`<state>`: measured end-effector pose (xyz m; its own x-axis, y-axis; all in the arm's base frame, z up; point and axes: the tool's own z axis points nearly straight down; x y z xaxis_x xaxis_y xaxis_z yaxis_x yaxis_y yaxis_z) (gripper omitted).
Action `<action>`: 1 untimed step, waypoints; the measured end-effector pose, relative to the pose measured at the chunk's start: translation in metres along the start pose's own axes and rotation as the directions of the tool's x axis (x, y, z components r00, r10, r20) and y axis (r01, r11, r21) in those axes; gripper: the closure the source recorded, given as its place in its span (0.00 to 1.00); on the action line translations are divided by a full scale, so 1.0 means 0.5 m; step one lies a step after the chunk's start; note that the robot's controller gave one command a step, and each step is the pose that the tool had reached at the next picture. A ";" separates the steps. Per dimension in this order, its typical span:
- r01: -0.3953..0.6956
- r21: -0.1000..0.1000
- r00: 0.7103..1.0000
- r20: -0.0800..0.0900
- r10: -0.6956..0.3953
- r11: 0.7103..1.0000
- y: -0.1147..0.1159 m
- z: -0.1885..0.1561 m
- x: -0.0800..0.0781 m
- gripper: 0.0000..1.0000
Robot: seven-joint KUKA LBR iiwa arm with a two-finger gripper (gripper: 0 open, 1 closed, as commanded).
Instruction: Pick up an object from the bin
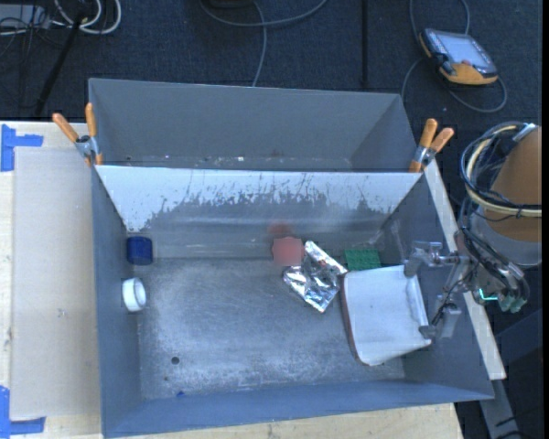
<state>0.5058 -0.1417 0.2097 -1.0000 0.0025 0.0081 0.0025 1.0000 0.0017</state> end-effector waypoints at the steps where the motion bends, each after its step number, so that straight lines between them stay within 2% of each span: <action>1: -0.532 -0.003 0.847 0.004 0.532 0.847 0.186 0.282 -0.112 0.00</action>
Offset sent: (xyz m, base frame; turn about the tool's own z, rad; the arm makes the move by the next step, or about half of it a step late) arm 0.0558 0.0915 -0.1397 0.5643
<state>0.5611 -0.0484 0.0683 -0.8456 0.5338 0.0041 0.5338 0.8456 0.0000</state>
